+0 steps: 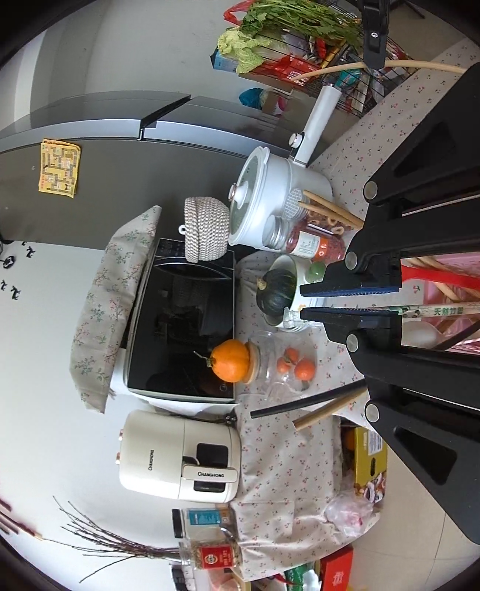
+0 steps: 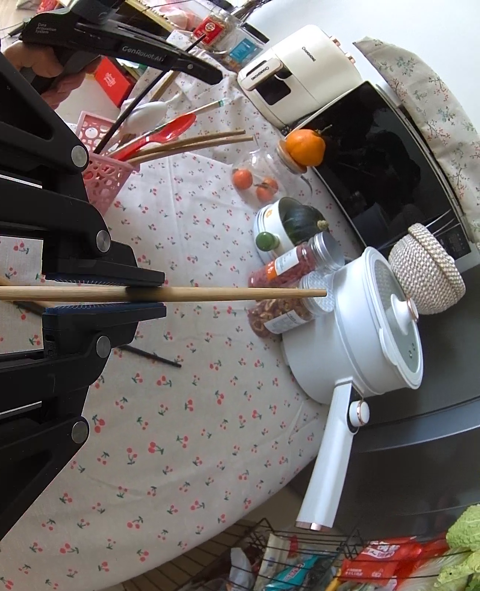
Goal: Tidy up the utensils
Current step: 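Lower the wrapped chopsticks into the basket with the left tool while the right carries its chopstick over, then lower the wooden chopstick into the basket and open the right tool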
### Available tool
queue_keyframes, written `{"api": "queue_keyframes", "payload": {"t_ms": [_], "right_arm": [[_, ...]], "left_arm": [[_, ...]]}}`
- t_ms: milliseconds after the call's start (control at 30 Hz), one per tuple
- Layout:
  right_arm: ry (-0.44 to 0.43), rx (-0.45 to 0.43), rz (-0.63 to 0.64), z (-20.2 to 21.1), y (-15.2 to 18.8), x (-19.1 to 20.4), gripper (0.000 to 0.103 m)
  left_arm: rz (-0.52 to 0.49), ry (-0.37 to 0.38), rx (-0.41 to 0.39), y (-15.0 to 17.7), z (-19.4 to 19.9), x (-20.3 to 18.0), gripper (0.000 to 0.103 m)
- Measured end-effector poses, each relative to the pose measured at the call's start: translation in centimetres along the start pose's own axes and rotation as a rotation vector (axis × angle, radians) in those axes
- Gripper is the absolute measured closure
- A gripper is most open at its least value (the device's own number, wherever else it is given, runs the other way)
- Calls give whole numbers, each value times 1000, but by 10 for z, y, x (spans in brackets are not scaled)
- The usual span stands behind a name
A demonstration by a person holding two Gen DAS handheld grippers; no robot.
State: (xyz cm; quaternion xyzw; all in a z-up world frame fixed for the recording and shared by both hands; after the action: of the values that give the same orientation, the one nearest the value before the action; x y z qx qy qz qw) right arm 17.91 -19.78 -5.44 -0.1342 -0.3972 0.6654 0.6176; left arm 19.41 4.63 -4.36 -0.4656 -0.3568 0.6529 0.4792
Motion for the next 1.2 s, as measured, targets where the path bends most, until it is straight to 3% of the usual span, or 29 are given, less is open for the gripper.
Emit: {"api": "queue_keyframes", "payload": {"t_ms": [100, 233, 300, 567, 733, 833, 1000, 1200], "right_arm": [[-25, -28, -2, 5, -1, 12, 99], [-67, -78, 9, 10, -4, 35, 99], [-87, -108, 20, 11, -5, 48, 99], [-147, -228, 70, 11, -8, 93, 99], [-157, -298, 89, 8, -12, 116, 99], [-145, -348, 98, 3, -18, 131, 99], [-88, -418, 115, -10, -28, 154, 99], [57, -476, 171, -32, -20, 173, 99]], "left_arm": [[12, -7, 66, 0, 13, 6, 91], [55, -7, 129, -1, 37, 19, 56], [77, -9, 166, -2, 48, 25, 53], [110, -15, 438, 18, 62, 62, 27], [113, -9, 611, 43, 54, 82, 27], [101, -2, 668, 54, 52, 87, 27], [94, 10, 726, 64, 50, 94, 27], [87, 12, 744, 66, 50, 100, 27]]}}
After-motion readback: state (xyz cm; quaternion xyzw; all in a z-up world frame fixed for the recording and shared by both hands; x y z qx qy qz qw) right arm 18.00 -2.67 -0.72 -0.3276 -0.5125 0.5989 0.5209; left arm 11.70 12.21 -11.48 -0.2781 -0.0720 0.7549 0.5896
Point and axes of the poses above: each gripper's, at about its wrist camera, not at the fingertips, and z roughly against the way its jaws point, x to its left, y to its underside, the point moved 5 cm from there along -z, roughly the way its jaws point, and after that the axes turned 6 degrees about z, right-handed, at the moved point
